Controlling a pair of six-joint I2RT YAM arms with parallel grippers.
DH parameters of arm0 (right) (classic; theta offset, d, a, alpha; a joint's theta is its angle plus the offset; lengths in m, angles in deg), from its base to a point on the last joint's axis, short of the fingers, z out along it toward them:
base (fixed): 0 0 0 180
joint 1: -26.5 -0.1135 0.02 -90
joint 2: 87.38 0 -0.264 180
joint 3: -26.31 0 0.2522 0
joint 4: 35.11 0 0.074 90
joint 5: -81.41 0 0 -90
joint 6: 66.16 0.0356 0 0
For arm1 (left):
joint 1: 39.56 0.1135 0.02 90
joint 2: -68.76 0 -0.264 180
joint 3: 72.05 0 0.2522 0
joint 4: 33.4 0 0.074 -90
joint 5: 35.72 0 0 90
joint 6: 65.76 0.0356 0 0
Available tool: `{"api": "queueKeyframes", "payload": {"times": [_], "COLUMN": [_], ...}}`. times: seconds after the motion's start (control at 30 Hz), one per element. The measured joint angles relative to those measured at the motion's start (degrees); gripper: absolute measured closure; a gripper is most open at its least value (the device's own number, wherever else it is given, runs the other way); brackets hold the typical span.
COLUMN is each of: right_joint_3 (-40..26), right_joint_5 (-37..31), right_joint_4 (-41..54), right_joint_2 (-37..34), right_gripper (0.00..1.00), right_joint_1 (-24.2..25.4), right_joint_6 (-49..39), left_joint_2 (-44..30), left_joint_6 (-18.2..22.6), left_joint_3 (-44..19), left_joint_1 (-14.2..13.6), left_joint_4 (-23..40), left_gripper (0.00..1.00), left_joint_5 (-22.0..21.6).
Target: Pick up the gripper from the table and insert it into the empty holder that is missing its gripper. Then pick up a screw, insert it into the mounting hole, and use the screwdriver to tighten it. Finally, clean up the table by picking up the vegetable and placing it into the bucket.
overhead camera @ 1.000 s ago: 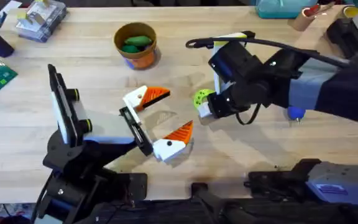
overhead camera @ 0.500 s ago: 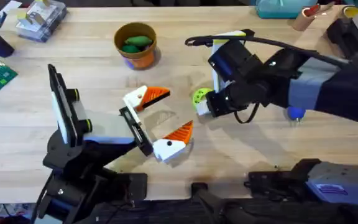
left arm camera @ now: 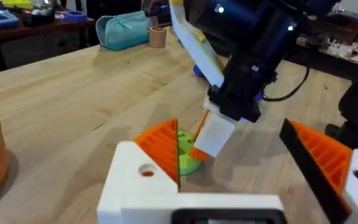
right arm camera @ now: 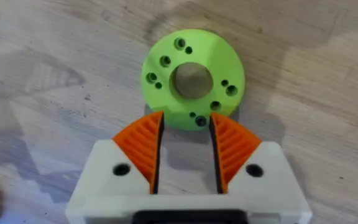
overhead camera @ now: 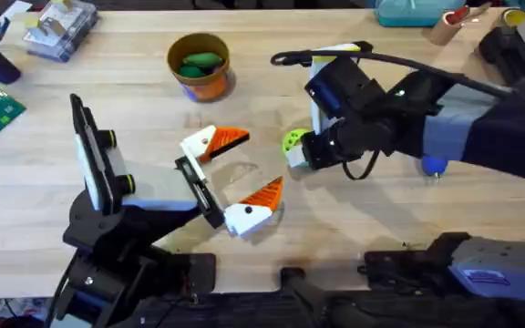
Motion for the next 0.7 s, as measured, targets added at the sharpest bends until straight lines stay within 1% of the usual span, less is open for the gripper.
{"api": "queueKeyframes", "payload": {"times": [0.4, 0.47, 0.5, 0.63, 0.7], "right_joint_3": [-0.02, -0.02, -0.03, -0.15, -0.16], "right_joint_5": [-2.13, -2.24, -2.46, -3.39, -3.15], "right_joint_4": [-0.17, -0.17, -0.17, -0.46, -0.52], "right_joint_2": [-0.68, -0.87, -0.98, -1.37, -1.4], "right_gripper": [0.544, 0.559, 0.595, 0.847, 0.929], "right_joint_1": [0.0, 0.0, 0.0, 0.02, -0.01], "right_joint_6": [-0.01, -0.06, -0.17, -0.17, -0.3], "left_joint_2": [-0.01, -0.01, -0.01, -0.01, -0.01], "left_joint_6": [0.0, 0.0, 0.0, 0.0, 0.0], "left_joint_3": [0.0, 0.0, 0.0, 0.0, 0.0], "left_joint_1": [0.0, 0.0, 0.0, 0.0, 0.0], "left_joint_4": [0.0, 0.0, 0.0, 0.0, 0.0], "left_gripper": [0.009, 0.009, 0.009, 0.009, 0.009], "left_joint_5": [0.0, 0.0, 0.0, 0.0, 0.0]}}
